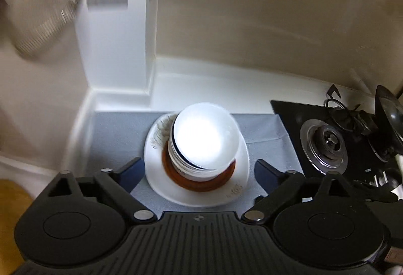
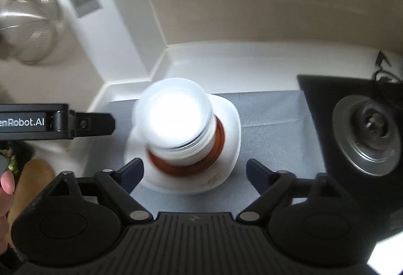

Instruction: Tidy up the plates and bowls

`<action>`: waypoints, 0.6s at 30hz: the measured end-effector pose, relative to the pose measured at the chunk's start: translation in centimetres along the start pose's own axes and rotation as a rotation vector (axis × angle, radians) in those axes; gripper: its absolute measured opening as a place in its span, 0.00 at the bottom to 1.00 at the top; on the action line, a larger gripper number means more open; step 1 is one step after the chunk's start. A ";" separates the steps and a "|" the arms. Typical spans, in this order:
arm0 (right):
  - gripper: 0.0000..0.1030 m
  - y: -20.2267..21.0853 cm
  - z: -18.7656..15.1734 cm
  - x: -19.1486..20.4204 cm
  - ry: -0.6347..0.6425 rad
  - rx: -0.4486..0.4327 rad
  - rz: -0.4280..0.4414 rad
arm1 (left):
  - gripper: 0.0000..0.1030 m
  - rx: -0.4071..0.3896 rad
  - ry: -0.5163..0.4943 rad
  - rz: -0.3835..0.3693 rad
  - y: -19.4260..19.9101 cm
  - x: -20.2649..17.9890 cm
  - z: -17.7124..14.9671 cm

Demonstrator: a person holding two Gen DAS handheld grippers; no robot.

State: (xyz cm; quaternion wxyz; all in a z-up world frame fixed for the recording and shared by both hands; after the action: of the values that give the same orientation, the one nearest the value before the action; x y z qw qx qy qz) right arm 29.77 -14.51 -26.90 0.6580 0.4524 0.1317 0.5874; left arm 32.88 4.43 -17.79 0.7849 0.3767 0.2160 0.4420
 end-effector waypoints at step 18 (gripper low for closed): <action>1.00 24.0 -2.2 -1.7 -0.035 -0.022 -0.010 | 0.97 -0.018 0.025 0.312 22.7 -13.9 -1.3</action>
State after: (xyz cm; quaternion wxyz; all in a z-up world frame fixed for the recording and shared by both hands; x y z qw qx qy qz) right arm 12.04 -17.42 -10.74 0.6680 0.4547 0.1163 0.5774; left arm 12.75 0.44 -0.75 0.7072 0.3931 0.1608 0.5653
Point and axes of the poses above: each gripper's, at about its wrist camera, not at the fingertips, and y roughly against the way its jaws point, x to its left, z to its top, the point moved 4 cm from there along -y, roughly the way its jaws point, and after that the axes turned 10 degrees about -y, right-handed, at the moved point
